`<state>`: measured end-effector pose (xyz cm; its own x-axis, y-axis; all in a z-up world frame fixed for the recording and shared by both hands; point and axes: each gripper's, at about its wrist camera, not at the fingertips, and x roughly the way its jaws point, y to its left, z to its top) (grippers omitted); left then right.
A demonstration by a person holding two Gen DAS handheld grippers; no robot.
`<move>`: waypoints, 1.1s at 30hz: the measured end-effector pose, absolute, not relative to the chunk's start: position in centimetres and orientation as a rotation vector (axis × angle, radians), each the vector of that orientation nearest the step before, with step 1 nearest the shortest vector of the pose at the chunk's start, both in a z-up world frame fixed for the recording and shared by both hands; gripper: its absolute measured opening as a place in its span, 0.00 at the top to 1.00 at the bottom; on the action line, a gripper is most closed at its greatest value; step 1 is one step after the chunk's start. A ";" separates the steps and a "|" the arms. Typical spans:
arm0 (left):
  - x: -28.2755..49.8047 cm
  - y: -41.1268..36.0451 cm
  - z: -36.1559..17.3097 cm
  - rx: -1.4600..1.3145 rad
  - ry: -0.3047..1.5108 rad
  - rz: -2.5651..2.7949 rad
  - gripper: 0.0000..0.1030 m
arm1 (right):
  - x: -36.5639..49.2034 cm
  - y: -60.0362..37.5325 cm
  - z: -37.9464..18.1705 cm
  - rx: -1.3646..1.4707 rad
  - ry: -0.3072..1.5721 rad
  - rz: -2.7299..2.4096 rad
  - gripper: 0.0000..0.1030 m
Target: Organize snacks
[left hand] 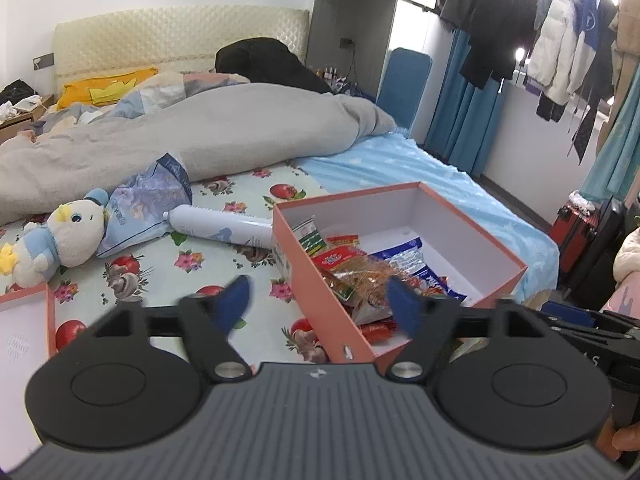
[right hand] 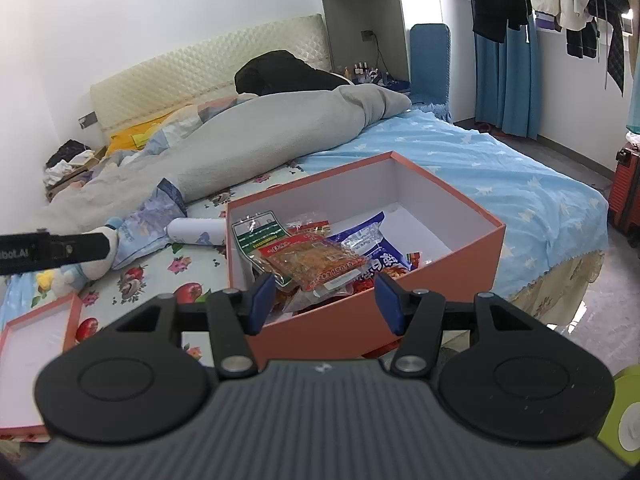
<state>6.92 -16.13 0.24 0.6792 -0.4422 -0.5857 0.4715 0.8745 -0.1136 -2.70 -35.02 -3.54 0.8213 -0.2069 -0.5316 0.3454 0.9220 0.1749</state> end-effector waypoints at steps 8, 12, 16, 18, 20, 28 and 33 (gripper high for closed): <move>7.1 -16.6 -0.1 0.062 0.661 -0.504 0.03 | -2.3 -35.3 -3.8 0.277 0.548 -0.318 0.44; 7.0 -16.9 -0.2 0.074 0.660 -0.498 0.03 | -2.2 -35.6 -4.1 0.280 0.550 -0.333 0.33; 7.1 -17.0 -0.2 0.069 0.658 -0.490 0.03 | -2.4 -36.0 -4.4 0.288 0.530 -0.359 0.00; 7.1 -17.0 -0.1 0.068 0.651 -0.486 0.03 | -2.4 -36.3 -4.6 0.303 0.536 -0.354 0.00; 7.0 -17.1 -0.1 0.068 0.646 -0.478 0.03 | -2.2 -36.3 -4.9 0.296 0.552 -0.361 0.00; 6.9 -16.9 -0.6 0.068 0.653 -0.447 0.03 | -2.0 -35.8 -5.3 0.290 0.564 -0.335 0.00; 6.7 -16.6 -1.0 0.078 0.666 -0.426 0.03 | -1.8 -35.5 -5.2 0.284 0.565 -0.316 0.00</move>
